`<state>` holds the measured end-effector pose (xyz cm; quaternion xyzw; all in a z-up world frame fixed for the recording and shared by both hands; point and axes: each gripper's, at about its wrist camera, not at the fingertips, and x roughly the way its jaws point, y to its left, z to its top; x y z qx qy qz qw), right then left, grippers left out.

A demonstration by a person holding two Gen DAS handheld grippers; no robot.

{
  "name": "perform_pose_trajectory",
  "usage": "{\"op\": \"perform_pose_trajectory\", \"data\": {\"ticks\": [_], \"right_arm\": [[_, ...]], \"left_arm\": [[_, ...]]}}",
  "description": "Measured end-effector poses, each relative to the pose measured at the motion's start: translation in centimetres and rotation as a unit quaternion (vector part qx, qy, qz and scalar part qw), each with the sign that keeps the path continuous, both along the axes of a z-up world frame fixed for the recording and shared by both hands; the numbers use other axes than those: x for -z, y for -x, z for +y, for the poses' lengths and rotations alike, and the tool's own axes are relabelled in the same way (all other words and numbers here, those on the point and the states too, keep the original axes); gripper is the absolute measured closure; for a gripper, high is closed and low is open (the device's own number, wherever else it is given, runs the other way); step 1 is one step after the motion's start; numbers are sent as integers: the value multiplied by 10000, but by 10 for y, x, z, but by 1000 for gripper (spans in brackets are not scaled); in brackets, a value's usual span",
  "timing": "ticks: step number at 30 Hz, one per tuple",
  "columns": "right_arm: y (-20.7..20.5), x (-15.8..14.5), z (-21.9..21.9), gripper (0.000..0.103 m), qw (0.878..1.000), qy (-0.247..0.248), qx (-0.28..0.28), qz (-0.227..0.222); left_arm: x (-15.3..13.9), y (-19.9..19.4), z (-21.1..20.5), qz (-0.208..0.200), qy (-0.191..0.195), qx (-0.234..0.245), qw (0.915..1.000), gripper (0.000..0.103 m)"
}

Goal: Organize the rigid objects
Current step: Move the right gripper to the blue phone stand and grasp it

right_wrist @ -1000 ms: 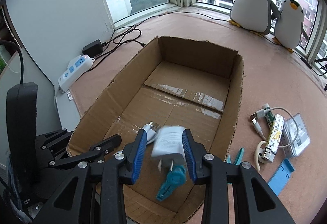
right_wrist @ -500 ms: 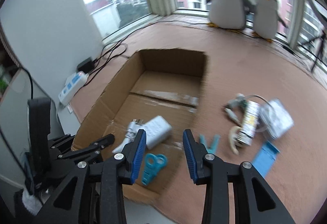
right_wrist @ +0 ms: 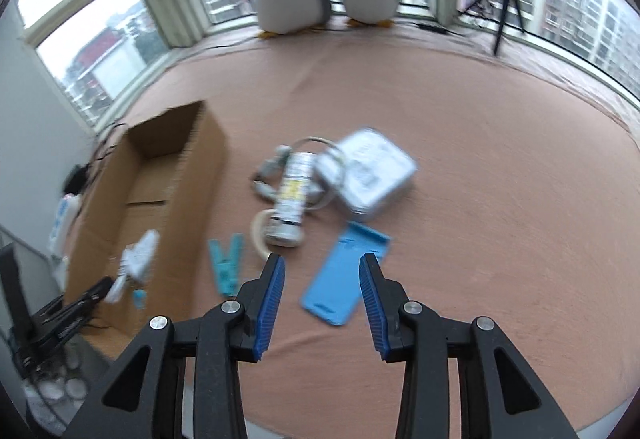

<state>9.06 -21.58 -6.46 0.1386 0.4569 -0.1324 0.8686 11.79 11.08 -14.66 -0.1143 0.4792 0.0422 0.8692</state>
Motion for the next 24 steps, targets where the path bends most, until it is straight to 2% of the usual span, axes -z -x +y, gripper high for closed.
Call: {"op": "perform_pose_trajectory", "data": {"ticks": [4, 15, 24], "right_arm": [[-6, 11, -15, 68, 9991, -322, 175, 229], [-29, 30, -22, 68, 9950, -445, 536, 715], [-42, 40, -17, 66, 9921, -198, 742, 995]], "left_arm": [[0, 0, 0, -9, 6, -10, 10000, 67], [1, 2, 0, -53, 65, -15, 10000, 67], [1, 3, 2, -79, 122, -16, 9999, 67]]}}
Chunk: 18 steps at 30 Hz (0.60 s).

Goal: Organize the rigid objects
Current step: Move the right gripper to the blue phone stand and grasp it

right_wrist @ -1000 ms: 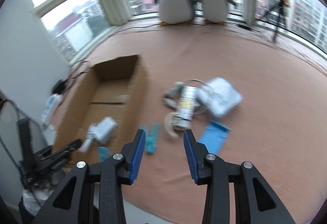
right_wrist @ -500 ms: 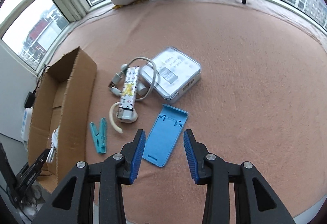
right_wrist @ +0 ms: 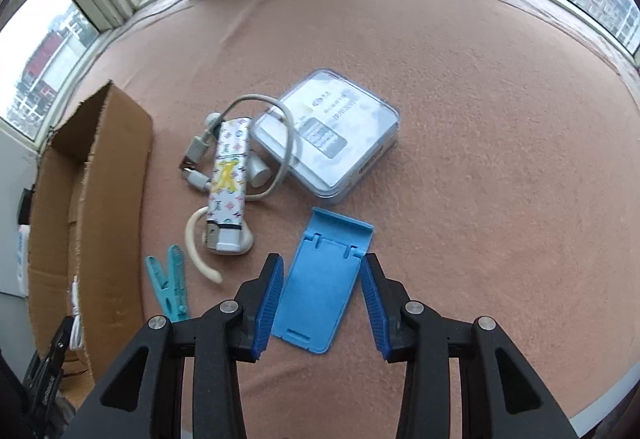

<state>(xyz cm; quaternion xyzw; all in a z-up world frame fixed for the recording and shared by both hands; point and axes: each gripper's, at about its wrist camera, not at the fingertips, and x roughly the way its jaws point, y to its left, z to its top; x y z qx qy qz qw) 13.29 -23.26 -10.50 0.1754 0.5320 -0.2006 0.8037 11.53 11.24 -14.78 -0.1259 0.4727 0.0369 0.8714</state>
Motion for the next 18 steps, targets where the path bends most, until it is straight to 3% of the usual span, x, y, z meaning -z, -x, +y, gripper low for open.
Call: {"op": "perform_pose_trajectory", "data": {"ticks": [18], "right_arm": [[-15, 6, 11, 65, 9988, 270, -255, 329]], "left_arm": [[-1, 1, 0, -25, 44, -4, 10000, 67]]}}
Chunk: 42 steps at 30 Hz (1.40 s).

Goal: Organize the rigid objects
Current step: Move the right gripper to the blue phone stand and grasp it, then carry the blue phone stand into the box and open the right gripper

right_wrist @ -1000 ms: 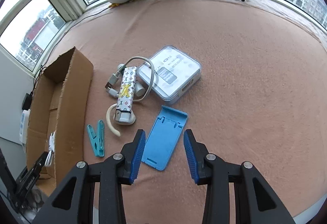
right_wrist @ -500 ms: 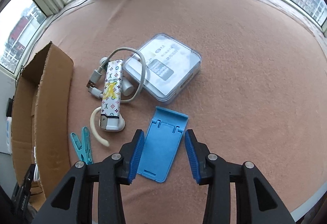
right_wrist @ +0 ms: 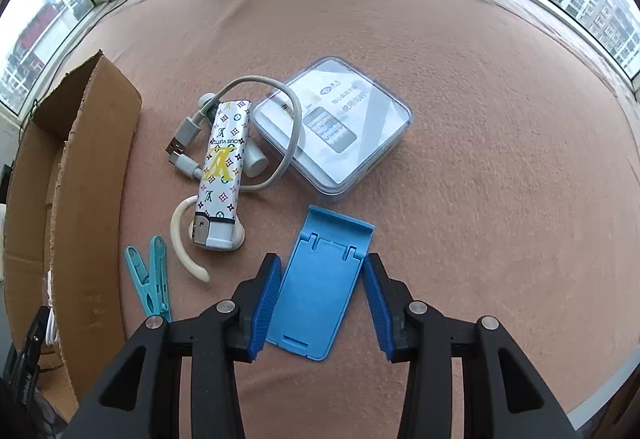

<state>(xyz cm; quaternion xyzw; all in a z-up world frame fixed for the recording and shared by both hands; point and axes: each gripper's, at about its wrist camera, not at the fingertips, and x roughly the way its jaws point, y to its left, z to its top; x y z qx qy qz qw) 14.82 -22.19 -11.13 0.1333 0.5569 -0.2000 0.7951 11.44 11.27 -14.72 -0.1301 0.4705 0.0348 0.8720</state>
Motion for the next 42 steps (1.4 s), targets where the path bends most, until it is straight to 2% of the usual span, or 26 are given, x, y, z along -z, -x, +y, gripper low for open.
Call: {"op": "perform_pose_trajectory", "data": {"ticks": [8, 14, 21, 28, 35, 42], "right_arm": [[14, -2, -6, 69, 9996, -198, -168, -74], [35, -4, -17, 69, 9984, -456, -86, -310], [60, -4, -40, 70, 9900, -1188, 197, -739], [73, -21, -47, 70, 9852, -1336, 214, -1052], [55, -54, -22, 70, 9800, -1370, -92, -1439], [25, -91, 40, 70, 9711, -1270, -874, -1824]], "left_arm": [[0, 0, 0, -3, -2, 0, 10000, 67], [0, -1, 1, 10, -30, 1, 10000, 67], [0, -1, -1, 41, -84, 1, 10000, 67], [1, -3, -2, 65, -128, -16, 9999, 67], [1, -3, -3, 74, -163, -9, 9998, 67], [1, -2, -3, 71, -171, -2, 9998, 67]]}}
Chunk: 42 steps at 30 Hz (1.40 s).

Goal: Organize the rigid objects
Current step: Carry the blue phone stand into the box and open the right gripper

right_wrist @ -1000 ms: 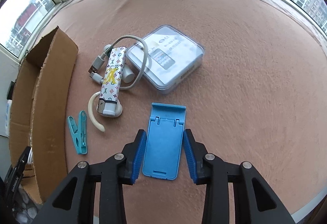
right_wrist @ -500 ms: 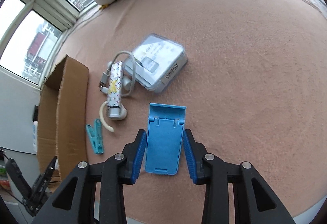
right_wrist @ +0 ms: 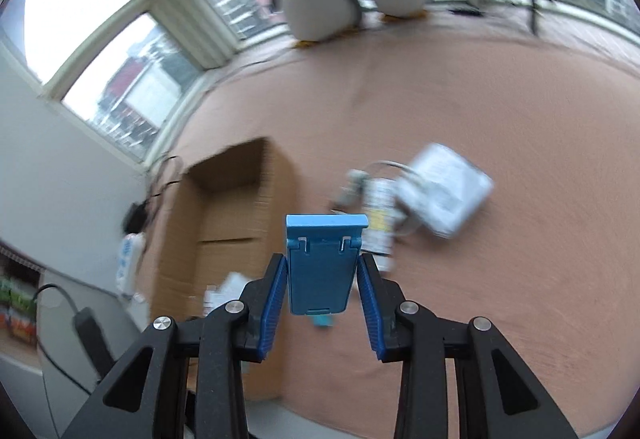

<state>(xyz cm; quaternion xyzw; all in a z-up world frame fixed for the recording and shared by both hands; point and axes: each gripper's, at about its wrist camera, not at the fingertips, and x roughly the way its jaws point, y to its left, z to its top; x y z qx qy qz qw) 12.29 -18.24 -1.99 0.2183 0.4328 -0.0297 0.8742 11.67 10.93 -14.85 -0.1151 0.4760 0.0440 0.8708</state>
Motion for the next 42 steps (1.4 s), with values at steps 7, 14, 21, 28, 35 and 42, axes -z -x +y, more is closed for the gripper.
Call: {"op": "perform_pose_trajectory", "data": {"ticks": [7, 14, 21, 28, 35, 42], "right_arm": [[-29, -4, 61, 70, 9971, 80, -756, 42], [-48, 15, 98, 70, 9920, 191, -1204, 338], [-57, 40, 112, 70, 9891, 172, -1325, 613], [-61, 51, 122, 66, 9857, 347, -1471, 740], [-57, 43, 126, 60, 9856, 509, -1503, 587], [-41, 27, 106, 60, 9891, 457, -1350, 359]], "left_arm": [[0, 0, 0, -8, 14, -4, 10000, 67], [0, 1, -1, -12, 18, -8, 10000, 67], [0, 1, -1, -12, 16, -8, 10000, 67], [0, 1, 0, -12, 16, -6, 10000, 67], [0, 2, 0, -15, 16, -10, 10000, 67], [0, 2, 0, -18, 12, -7, 10000, 67]]}}
